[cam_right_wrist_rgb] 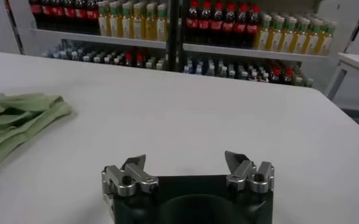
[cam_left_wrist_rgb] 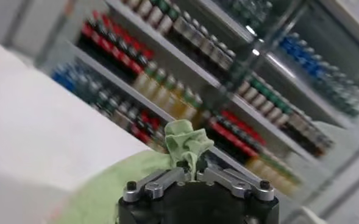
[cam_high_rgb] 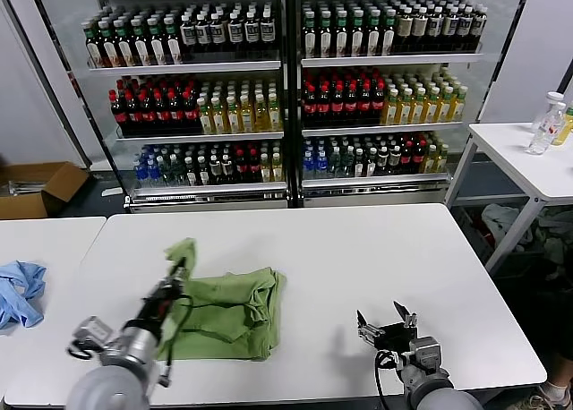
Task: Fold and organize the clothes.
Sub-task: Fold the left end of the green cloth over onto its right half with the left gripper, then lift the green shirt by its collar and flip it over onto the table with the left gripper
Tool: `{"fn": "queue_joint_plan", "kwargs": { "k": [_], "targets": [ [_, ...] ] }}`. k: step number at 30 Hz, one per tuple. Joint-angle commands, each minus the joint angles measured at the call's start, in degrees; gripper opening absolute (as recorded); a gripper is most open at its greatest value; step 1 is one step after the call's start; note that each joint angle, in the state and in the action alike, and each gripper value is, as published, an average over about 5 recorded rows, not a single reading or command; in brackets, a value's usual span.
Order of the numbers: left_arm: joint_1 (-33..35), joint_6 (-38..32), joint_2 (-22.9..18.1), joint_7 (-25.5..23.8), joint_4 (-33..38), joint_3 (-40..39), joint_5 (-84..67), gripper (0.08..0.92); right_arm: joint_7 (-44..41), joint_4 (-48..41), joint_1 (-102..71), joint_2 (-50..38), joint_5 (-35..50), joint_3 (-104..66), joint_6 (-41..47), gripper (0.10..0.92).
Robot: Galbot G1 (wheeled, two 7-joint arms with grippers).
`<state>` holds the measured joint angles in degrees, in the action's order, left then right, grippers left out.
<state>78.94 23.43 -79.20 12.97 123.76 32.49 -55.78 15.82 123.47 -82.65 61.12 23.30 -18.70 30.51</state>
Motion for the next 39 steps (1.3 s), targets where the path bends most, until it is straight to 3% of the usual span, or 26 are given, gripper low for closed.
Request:
{"fn": "queue_joint_plan", "kwargs": {
  "k": [1,7,14,20,25,30,39],
  "targets": [
    [-3.5,0.5,-5.6,-0.4,-8.5,-18.1,11.4,0.097,0.0,0.2,0.0,0.1,-0.1,-0.3,0.0,0.823],
    [-4.1,0.5,-3.4,-3.3,-11.8,-20.8,27.1,0.124,0.1,0.1,0.1,0.2,-0.1,-0.3,0.0,0.823],
    [-0.5,1.2,-1.9,-6.8,-4.1,-19.0,27.8,0.330,0.1,-0.1,1.0,0.2,0.1,0.0,0.1,0.823],
    [2.8,-0.2,0.1,-5.3,1.1,-7.7,19.6,0.503,0.0,-0.1,1.2,-0.2,0.4,-0.2,0.0,0.823],
    [2.9,-2.7,3.8,-2.6,-3.2,2.6,18.7,0.642,0.0,-0.2,1.5,-0.2,0.5,-0.1,0.0,0.823],
    [1.7,-4.3,5.6,-1.3,-10.7,5.9,23.2,0.780,0.0,-0.4,2.1,0.0,0.6,0.1,0.0,0.823],
    [2.4,-2.6,4.0,-3.3,-14.4,3.5,22.2,0.823,0.1,-0.6,3.0,-0.2,0.9,0.3,0.1,0.823]
  ]
}}
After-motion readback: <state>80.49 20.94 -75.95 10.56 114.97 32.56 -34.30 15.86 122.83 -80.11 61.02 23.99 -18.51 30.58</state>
